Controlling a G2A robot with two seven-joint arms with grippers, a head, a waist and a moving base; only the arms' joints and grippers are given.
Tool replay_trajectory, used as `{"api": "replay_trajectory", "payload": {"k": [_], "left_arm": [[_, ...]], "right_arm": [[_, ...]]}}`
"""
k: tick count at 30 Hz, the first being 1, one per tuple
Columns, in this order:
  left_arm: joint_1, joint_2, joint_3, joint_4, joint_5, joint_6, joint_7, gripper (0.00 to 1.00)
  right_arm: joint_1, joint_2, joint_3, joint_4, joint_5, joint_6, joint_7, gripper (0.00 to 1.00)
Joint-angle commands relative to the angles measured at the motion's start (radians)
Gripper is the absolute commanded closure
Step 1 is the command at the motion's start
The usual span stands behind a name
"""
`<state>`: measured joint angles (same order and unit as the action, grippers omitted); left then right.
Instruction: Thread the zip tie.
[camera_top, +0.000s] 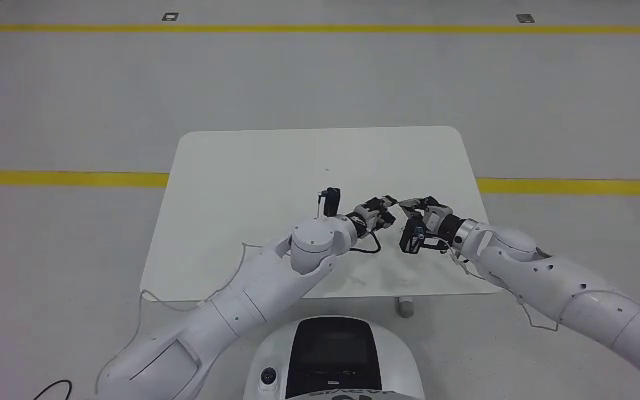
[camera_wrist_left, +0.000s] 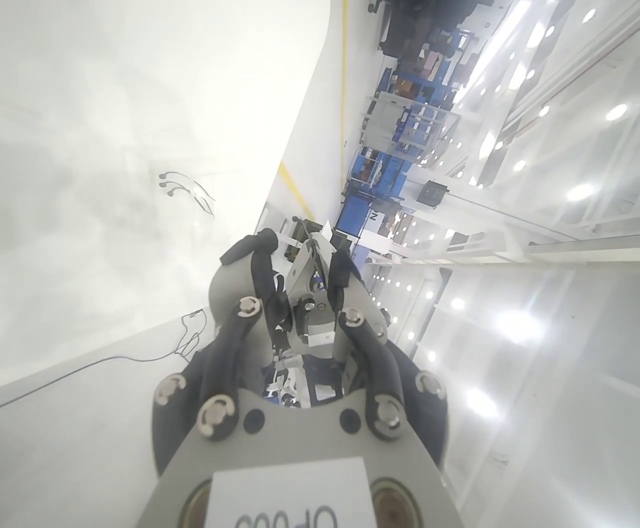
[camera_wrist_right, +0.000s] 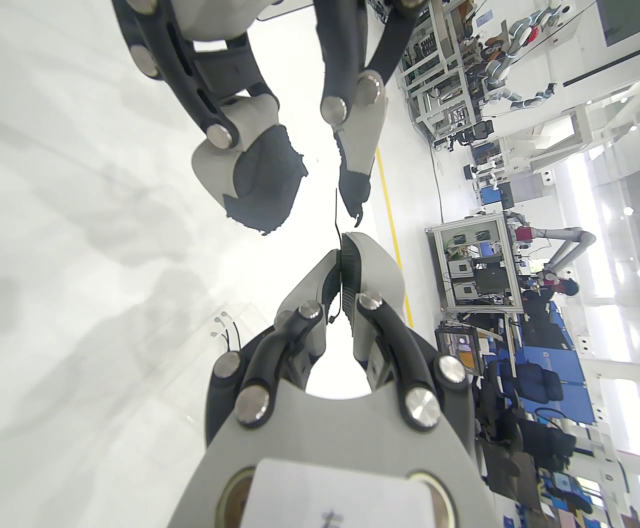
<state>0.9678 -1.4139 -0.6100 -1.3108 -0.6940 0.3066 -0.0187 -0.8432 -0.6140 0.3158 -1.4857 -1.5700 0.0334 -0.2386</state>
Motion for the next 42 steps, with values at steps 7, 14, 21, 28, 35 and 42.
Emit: {"api": "replay_trajectory", "payload": {"k": [7, 14, 21, 28, 35, 42], "left_arm": [[0.002, -0.008, -0.012, 0.001, 0.014, 0.004, -0.007, 0.80], [-0.004, -0.019, -0.016, 0.021, 0.022, 0.001, -0.006, 0.83], [-0.010, -0.031, -0.018, 0.037, 0.026, 0.001, -0.010, 0.89], [-0.013, -0.041, -0.022, 0.052, 0.036, -0.006, -0.020, 1.00], [-0.007, -0.042, -0.038, 0.056, 0.052, -0.014, -0.038, 1.00], [0.035, -0.021, -0.080, 0.024, 0.117, -0.015, -0.052, 1.00]], "right_arm": [[0.000, 0.000, 0.000, 0.000, 0.000, 0.000, 0.000, 1.00], [0.000, 0.000, 0.000, 0.000, 0.000, 0.000, 0.000, 1.00], [0.000, 0.000, 0.000, 0.000, 0.000, 0.000, 0.000, 1.00], [0.000, 0.000, 0.000, 0.000, 0.000, 0.000, 0.000, 1.00], [0.000, 0.000, 0.000, 0.000, 0.000, 0.000, 0.000, 0.00], [0.000, 0.000, 0.000, 0.000, 0.000, 0.000, 0.000, 0.00]]}}
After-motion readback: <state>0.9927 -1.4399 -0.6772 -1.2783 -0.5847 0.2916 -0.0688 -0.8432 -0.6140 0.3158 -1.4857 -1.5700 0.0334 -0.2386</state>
